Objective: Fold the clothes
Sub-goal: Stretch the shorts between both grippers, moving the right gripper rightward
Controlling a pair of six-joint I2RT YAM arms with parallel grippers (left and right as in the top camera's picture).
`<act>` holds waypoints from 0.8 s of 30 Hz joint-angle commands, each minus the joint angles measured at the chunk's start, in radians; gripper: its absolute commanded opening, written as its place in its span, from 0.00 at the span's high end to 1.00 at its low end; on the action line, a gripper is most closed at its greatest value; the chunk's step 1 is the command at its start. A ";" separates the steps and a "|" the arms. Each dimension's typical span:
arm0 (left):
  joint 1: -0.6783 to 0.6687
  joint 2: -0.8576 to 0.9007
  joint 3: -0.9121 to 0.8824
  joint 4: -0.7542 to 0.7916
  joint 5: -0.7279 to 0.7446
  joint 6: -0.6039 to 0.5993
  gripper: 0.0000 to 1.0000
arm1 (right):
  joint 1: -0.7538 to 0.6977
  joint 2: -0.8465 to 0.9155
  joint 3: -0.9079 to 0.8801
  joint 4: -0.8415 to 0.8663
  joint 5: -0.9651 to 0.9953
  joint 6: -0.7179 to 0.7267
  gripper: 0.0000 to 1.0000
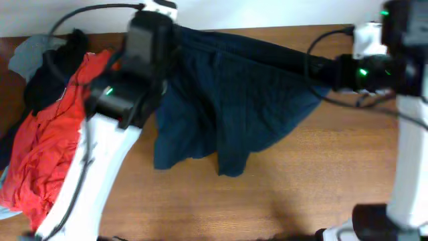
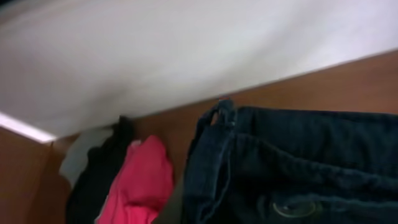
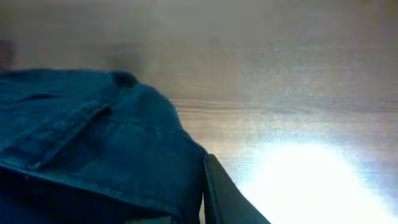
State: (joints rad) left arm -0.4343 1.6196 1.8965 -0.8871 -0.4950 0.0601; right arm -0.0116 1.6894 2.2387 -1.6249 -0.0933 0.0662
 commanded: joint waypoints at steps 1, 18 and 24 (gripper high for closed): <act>0.048 0.071 0.016 0.011 -0.194 -0.008 0.99 | -0.031 0.063 -0.071 0.046 0.113 0.048 0.89; 0.131 0.272 0.016 0.142 -0.190 -0.075 0.99 | -0.036 0.307 -0.137 0.258 0.081 0.108 0.89; 0.132 0.272 0.016 0.150 -0.190 -0.075 0.99 | -0.036 0.303 -0.129 0.255 0.079 0.108 0.89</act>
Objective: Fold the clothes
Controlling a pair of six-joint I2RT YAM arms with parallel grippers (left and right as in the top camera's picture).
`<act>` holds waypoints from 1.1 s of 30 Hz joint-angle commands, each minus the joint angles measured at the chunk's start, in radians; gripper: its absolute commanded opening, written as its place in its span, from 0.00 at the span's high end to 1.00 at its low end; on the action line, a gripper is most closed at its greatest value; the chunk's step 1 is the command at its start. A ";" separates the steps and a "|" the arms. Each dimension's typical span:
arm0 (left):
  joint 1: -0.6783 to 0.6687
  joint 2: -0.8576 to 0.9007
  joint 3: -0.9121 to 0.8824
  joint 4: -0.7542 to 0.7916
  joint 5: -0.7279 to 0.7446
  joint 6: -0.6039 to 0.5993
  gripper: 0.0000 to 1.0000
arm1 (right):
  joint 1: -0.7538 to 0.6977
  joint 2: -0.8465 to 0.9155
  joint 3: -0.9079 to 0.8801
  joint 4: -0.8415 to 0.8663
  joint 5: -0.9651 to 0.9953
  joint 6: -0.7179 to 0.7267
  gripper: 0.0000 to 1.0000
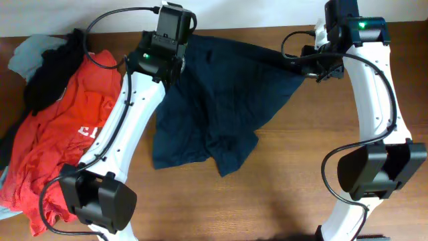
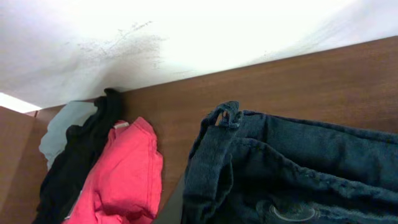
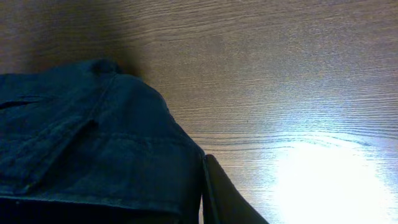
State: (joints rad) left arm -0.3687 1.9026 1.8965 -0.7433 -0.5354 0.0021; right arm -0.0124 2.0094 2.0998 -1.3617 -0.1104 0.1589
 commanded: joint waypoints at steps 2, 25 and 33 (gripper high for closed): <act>0.066 -0.011 0.016 0.008 -0.150 -0.017 0.99 | -0.035 -0.017 0.010 -0.003 0.096 0.015 0.89; 0.062 -0.158 0.080 -0.091 0.046 -0.010 0.16 | -0.024 -0.017 0.296 -0.124 -0.068 -0.082 0.25; 0.073 -0.196 0.080 -0.285 0.196 -0.101 0.13 | 0.127 -0.015 0.231 -0.230 -0.089 -0.125 0.17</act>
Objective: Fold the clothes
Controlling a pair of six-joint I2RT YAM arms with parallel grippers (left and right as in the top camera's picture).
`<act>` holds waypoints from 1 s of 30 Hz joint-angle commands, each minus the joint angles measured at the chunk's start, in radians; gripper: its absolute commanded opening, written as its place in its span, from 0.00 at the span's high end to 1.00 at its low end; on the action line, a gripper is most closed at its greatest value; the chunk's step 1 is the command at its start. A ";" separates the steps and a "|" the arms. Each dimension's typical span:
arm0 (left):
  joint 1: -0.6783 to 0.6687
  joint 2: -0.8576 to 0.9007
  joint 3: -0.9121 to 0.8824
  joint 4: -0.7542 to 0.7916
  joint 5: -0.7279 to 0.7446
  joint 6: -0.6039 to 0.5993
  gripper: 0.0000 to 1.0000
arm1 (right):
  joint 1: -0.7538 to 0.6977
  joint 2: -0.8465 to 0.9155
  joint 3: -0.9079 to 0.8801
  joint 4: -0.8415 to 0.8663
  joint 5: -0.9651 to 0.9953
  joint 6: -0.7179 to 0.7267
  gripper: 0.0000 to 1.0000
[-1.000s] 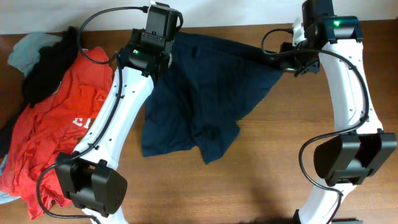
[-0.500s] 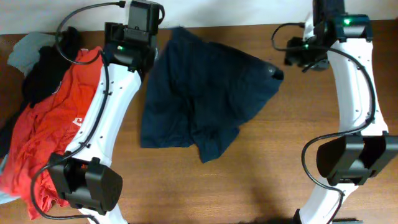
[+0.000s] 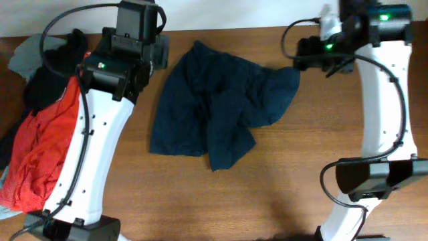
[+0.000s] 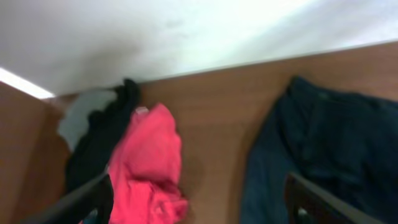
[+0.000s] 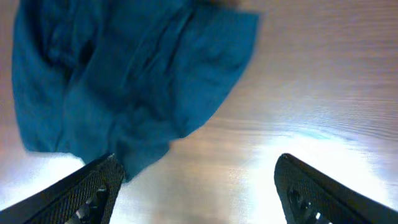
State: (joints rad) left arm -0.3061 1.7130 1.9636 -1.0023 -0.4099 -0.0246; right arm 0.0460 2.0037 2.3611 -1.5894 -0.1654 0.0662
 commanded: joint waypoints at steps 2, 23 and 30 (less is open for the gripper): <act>0.029 -0.010 0.013 -0.037 0.075 -0.119 0.13 | 0.118 -0.009 -0.064 0.016 -0.033 -0.009 0.17; 0.111 -0.017 -0.272 -0.024 0.332 -0.173 0.13 | 0.370 -0.005 -0.457 0.341 -0.036 0.251 0.31; 0.111 -0.017 -0.373 0.048 0.335 -0.173 0.13 | 0.391 -0.005 -0.528 0.320 0.019 0.342 0.32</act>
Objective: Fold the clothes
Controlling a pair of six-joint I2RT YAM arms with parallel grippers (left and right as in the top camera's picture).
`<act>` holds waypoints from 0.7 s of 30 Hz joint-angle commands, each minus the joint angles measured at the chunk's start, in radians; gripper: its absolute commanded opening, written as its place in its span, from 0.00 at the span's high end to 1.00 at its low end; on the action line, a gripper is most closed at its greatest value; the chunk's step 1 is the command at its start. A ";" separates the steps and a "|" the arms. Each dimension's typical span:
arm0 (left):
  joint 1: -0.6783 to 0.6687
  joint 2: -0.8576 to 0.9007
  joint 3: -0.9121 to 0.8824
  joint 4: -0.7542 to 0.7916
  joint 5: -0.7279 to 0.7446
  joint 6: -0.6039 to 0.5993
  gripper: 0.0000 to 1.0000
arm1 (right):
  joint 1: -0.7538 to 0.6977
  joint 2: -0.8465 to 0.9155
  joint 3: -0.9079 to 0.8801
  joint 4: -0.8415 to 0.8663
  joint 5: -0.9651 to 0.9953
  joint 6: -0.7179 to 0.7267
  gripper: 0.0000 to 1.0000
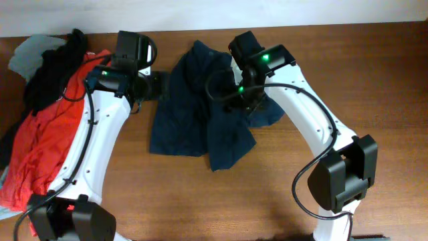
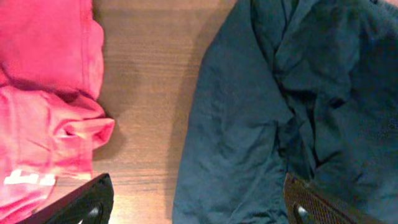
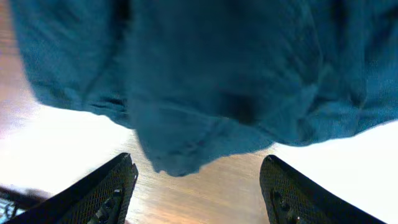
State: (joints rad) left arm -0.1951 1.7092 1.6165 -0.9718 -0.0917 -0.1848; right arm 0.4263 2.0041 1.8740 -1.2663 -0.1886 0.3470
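Note:
A dark blue denim garment (image 1: 200,114) lies crumpled on the wooden table (image 1: 334,167), mid-back. My left gripper (image 1: 155,86) hovers open at the garment's left edge. In the left wrist view the left gripper (image 2: 199,202) spans the blue cloth (image 2: 280,112) and bare wood, holding nothing. My right gripper (image 1: 242,99) hangs open over the garment's right half. In the right wrist view a folded lobe of the denim (image 3: 217,74) lies just ahead of the right gripper (image 3: 199,186), with bare table between the fingers.
A heap of clothes fills the table's left end: a red shirt (image 1: 47,140), a black piece (image 1: 50,73) and a pale grey one (image 1: 27,50). The red shirt (image 2: 43,93) lies close beside the left gripper. A white wall runs along the table's back edge.
The left gripper has come down from the back edge to the garment's left side. The right arm has moved from the far right to above the garment's middle. Both stay open; the garment lies unchanged.
At first both grippers were shut on the garment's waistband, holding it stretched along the back of the table, and still so a moment later. Then both were open and drawn apart, the garment dropped in a crumpled heap. Now both hover open over it.

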 commanded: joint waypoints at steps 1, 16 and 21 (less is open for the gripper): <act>0.000 -0.013 -0.035 0.026 0.017 -0.013 0.13 | 0.015 -0.006 -0.059 0.004 0.043 0.070 0.32; -0.073 0.025 -0.205 0.200 0.018 -0.012 0.13 | 0.077 -0.005 -0.330 0.335 -0.092 0.187 0.32; -0.090 0.080 -0.227 0.232 0.018 -0.012 0.14 | 0.077 -0.005 -0.344 0.346 -0.088 0.195 0.32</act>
State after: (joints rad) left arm -0.2821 1.7458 1.4086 -0.7494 -0.0837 -0.1848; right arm 0.4953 2.0041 1.5368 -0.9287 -0.2687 0.5148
